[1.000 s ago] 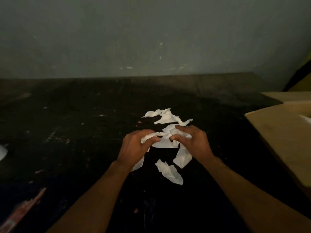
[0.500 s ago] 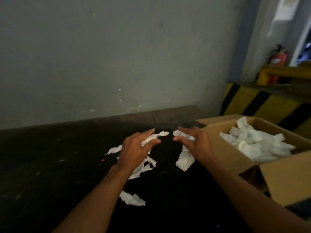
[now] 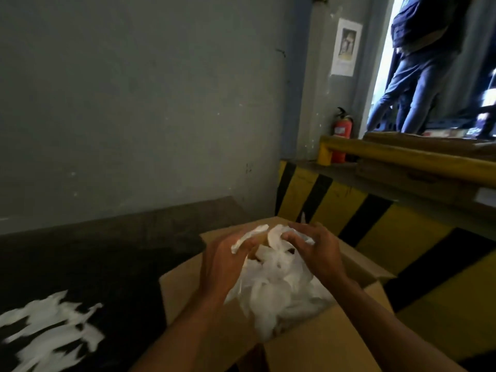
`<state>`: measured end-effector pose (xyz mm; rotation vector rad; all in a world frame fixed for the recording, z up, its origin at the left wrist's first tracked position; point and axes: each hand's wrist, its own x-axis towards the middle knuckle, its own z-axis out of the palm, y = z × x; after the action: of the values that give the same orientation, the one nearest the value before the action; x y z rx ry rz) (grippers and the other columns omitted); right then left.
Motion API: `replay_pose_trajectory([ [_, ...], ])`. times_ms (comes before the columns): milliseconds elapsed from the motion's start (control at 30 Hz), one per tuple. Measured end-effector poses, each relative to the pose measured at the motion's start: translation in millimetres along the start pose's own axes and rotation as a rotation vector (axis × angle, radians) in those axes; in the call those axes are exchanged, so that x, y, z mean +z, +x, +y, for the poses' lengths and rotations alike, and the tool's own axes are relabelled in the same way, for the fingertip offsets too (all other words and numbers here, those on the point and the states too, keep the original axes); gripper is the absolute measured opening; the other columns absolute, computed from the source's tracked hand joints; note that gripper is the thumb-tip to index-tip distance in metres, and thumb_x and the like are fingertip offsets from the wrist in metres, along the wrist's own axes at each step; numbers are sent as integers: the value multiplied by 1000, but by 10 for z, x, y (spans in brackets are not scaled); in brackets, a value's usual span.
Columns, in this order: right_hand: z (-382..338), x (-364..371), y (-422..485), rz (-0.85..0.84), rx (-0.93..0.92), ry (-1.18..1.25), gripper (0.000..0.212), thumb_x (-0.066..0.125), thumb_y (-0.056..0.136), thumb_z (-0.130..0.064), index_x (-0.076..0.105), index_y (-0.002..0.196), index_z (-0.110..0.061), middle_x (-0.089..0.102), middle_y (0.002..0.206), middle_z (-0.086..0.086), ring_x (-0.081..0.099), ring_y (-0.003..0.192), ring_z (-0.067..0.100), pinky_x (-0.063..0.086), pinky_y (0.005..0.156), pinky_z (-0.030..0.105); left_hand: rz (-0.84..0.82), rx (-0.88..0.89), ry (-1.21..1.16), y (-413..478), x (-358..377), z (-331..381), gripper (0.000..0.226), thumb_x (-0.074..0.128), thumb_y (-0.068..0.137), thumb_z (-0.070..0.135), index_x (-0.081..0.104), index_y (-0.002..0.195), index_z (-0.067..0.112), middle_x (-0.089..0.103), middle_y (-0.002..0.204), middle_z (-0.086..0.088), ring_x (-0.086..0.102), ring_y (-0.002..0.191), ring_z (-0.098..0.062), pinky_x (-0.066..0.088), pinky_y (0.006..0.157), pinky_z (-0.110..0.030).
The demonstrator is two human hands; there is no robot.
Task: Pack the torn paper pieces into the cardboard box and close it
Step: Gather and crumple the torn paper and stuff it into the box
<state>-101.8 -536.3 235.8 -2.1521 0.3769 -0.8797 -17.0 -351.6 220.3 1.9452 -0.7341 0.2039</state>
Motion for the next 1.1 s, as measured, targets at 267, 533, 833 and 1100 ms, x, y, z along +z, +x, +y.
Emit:
replay_pose_trajectory([
  [267,1133,-71,627,-176,113,99,16,69,82,-44,64,96,-38,64,103,-11,60,99,11,50,92,39,-67,-355,353,267,1404,-452,37,34,91,67,48,117,44,56,127,9,52,112,-9,40,102,-39],
  [533,1703,379,555,-712,147,-329,69,35,87,-71,26,146,-36,20,155,12,18,138,39,19,112,50,-234,-610,381,46,1657,-562,50,24,95,60,28,139,34,30,141,-9,34,128,-31,32,105,-47],
  [833,1810,412,601,-599,54,-294,53,37,98,-48,28,147,-31,25,154,8,25,138,34,20,114,55,-154,-558,738,135,1611,-504,38,22,99,48,42,130,38,24,147,1,21,132,-25,17,105,-48],
  [1100,1726,445,573,-553,-33,-346,57,33,96,-57,37,143,-25,33,153,3,24,143,24,3,117,53,-60,-472,715,134,1525,-512,41,25,102,37,49,133,27,40,147,4,30,138,-15,11,117,-47],
])
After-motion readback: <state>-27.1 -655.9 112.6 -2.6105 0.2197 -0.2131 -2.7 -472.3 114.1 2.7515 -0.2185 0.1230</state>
